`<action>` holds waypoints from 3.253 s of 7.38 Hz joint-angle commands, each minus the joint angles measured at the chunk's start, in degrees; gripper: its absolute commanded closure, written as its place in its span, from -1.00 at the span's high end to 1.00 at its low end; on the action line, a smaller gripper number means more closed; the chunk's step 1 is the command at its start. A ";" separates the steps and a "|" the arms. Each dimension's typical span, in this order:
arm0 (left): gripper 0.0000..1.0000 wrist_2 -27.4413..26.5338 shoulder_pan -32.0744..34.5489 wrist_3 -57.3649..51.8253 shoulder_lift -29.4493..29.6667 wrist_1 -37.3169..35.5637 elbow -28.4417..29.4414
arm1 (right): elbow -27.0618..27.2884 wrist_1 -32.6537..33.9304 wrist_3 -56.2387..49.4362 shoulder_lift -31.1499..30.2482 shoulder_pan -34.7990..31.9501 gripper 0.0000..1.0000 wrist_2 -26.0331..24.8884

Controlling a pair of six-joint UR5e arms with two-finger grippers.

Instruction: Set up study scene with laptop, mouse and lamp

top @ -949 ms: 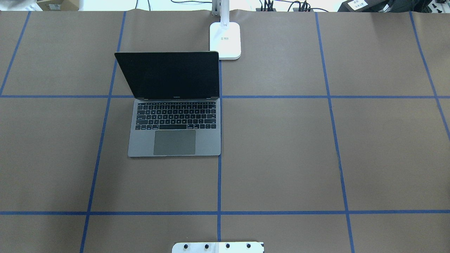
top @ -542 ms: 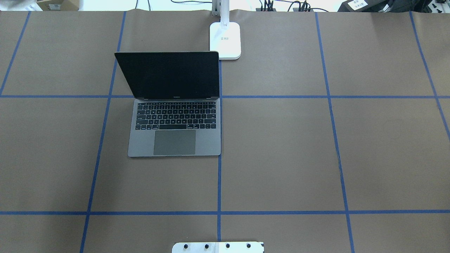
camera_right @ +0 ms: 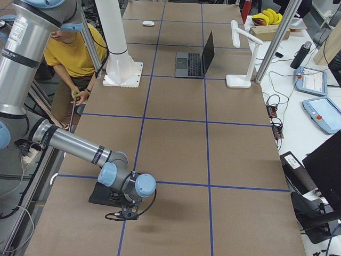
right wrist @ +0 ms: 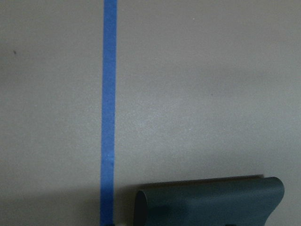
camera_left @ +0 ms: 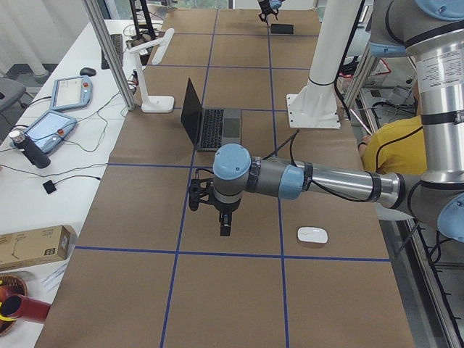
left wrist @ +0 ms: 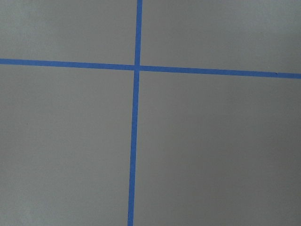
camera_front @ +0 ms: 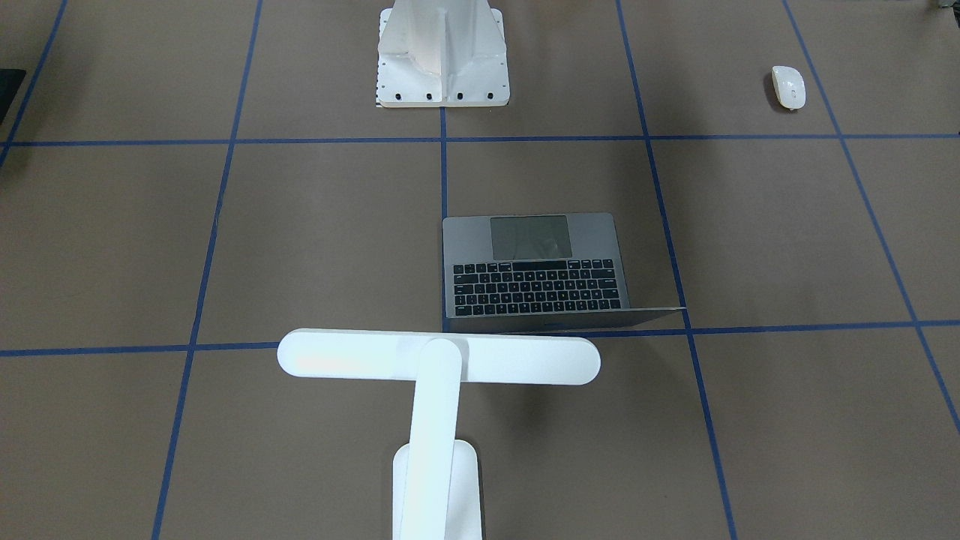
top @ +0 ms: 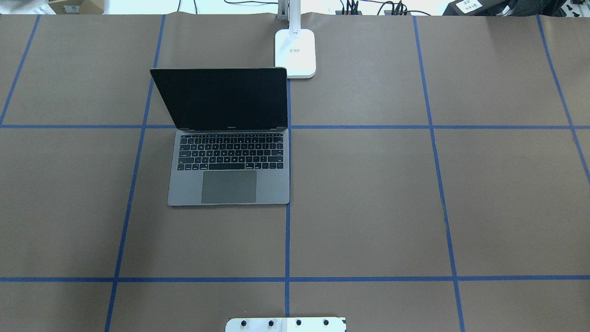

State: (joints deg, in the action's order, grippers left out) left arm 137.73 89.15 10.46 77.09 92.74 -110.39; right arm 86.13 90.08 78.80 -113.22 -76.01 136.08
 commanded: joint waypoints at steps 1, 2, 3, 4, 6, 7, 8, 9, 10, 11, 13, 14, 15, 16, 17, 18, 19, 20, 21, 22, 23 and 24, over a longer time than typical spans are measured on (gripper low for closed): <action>1.00 0.00 0.06 0.00 0.08 -0.01 0.00 | -0.87 -0.08 -0.40 0.01 1.82 0.47 -0.03; 1.00 0.00 0.06 0.00 0.17 -0.01 0.00 | -0.96 0.01 -0.40 -0.07 2.26 0.47 -0.12; 1.00 0.00 0.06 0.00 0.17 -0.01 0.00 | -1.14 0.01 -0.49 -0.07 2.96 0.47 -0.12; 1.00 0.00 0.06 0.00 0.17 -0.01 0.00 | -1.14 0.01 -0.49 -0.07 3.49 0.41 -0.73; 1.00 0.00 0.06 0.00 0.17 -0.01 -0.09 | -0.70 -0.17 -0.75 -0.07 4.02 -0.22 -1.00; 1.00 0.00 0.15 0.00 0.08 -0.01 -0.09 | -0.35 -0.17 -1.01 -0.07 4.02 -0.66 -0.82; 1.00 0.00 0.24 0.00 -0.01 -0.01 -0.09 | 0.17 -0.17 -1.01 -0.07 3.94 -0.99 -0.73; 1.00 0.00 0.33 0.09 -0.01 -0.01 -0.09 | 1.14 -0.08 -1.01 -0.16 3.94 -1.00 -0.47; 1.00 0.00 0.24 0.00 -0.01 -0.01 -0.18 | 2.28 0.01 -1.01 -0.16 3.94 -1.00 -0.21; 1.00 0.00 0.33 0.00 -0.01 -0.01 -0.18 | 4.29 0.01 -0.93 -0.33 3.85 -1.00 -0.12; 1.00 -0.09 0.24 0.09 0.08 -0.10 -0.09 | 9.20 0.01 -0.05 -0.07 3.85 -1.00 0.58; 1.00 -0.09 0.33 0.09 -0.01 -0.10 -0.09 | 11.84 0.01 0.39 0.45 3.85 -1.00 1.37; 1.00 -0.09 0.24 0.09 -0.01 -0.19 0.00 | 15.00 0.01 3.18 1.85 3.93 -1.00 1.55; 1.00 -0.09 0.24 0.09 -0.01 -0.19 0.17 | 16.95 -0.16 6.68 4.73 3.94 -1.00 2.07; 1.00 -0.09 0.24 0.09 -0.01 -0.19 0.26 | 17.05 -0.43 10.29 8.42 3.94 -1.00 5.04; 1.00 -0.09 0.24 0.09 -0.01 -0.27 0.35 | 17.14 -0.52 16.76 12.98 4.02 -1.00 7.07; 1.00 0.00 0.24 0.09 -0.01 -0.28 0.44 | 17.14 -0.60 21.70 17.11 4.55 -1.00 7.61; 1.00 -0.09 0.24 0.09 -0.01 -0.28 0.52 | 17.40 -0.69 22.62 20.46 5.77 -1.00 7.62; 1.00 0.00 0.24 0.09 -0.09 -0.36 0.53 | 18.71 -0.78 24.98 23.54 7.17 -1.00 7.62; 1.00 0.00 0.24 0.09 -0.10 -0.36 0.61 | 20.55 -0.87 31.79 26.79 9.36 -1.00 7.27; 1.00 0.00 0.15 0.18 -0.01 -0.45 0.61 | 21.88 -0.87 38.73 31.08 12.60 -1.00 6.66; 1.00 0.00 0.15 0.18 -0.01 -0.54 0.70 | 22.15 -0.87 46.20 35.04 17.07 -1.00 4.21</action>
State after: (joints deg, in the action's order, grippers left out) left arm 137.72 89.33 10.60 77.05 92.30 -109.76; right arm 107.33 89.23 115.91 -83.29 -63.81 142.41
